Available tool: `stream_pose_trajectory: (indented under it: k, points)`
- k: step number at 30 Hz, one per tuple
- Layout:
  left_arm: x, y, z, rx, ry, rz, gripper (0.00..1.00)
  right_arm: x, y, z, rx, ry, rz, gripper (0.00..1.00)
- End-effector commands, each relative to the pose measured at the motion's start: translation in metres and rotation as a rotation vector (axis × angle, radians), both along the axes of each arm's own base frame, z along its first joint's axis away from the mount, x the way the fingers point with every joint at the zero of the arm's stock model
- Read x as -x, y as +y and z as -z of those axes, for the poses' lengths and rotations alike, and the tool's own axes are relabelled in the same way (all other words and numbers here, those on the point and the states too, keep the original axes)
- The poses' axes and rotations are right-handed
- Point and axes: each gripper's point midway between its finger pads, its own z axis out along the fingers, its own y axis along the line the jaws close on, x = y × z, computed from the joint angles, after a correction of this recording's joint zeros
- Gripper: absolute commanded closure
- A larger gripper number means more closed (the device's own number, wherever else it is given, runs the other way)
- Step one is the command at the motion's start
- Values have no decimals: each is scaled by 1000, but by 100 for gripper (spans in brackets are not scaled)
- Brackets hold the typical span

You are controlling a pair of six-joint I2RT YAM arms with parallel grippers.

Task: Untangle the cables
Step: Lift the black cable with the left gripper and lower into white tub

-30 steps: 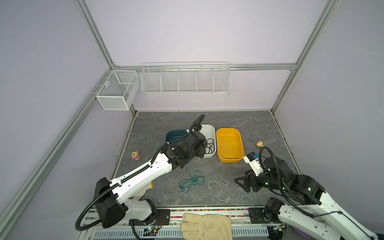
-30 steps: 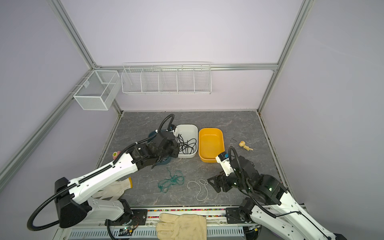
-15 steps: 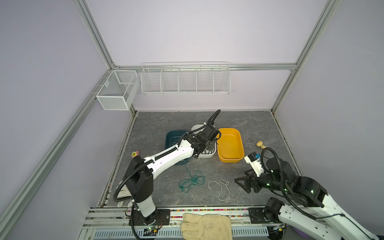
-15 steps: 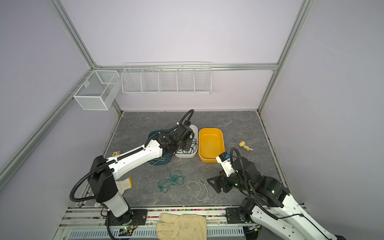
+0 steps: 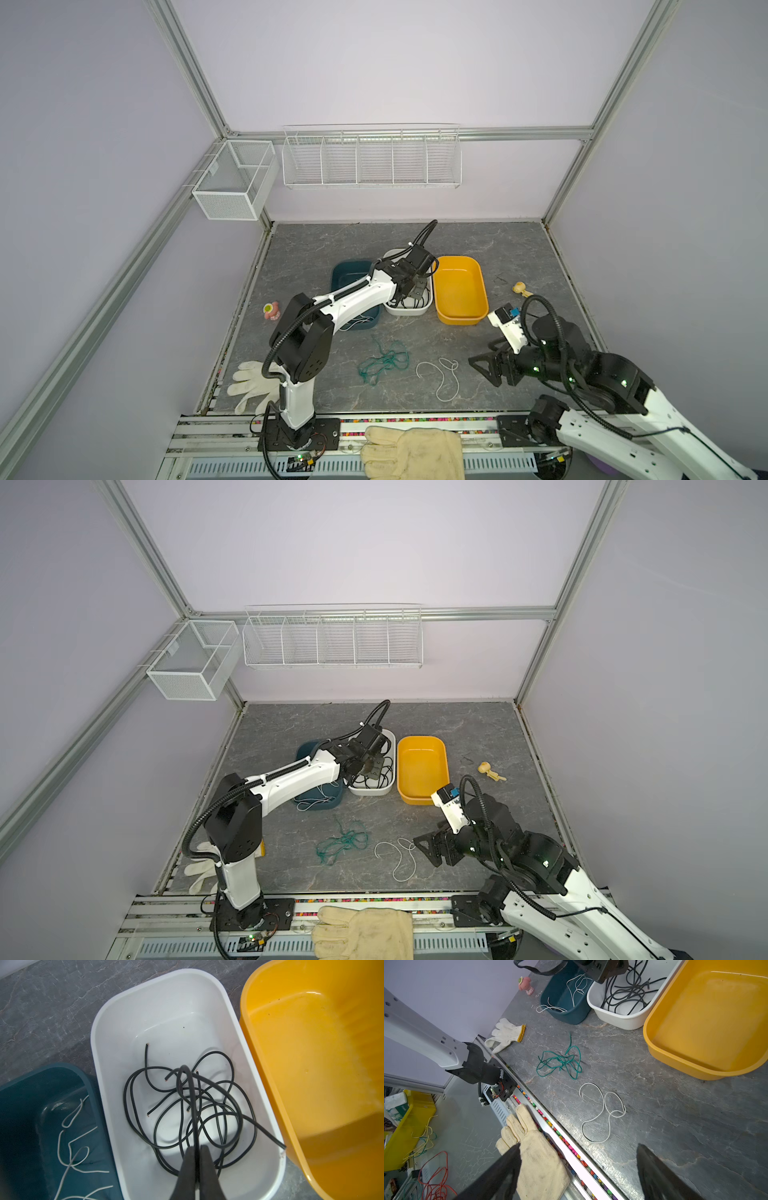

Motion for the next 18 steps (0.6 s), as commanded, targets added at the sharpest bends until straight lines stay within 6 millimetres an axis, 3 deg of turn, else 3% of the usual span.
stream_pose_trajectory:
  k: [1, 8, 18]
  points:
    - [-2, -3, 5, -28, 28, 15, 100, 3, 3, 1, -10, -15, -29, 12]
    - [-6, 1, 23, -83, 50, 5, 100, 3, 3, 0, -13, -18, -31, 12]
    - [-7, 4, 27, -96, 60, -2, 100, 4, 4, 0, -16, -20, -38, 12]
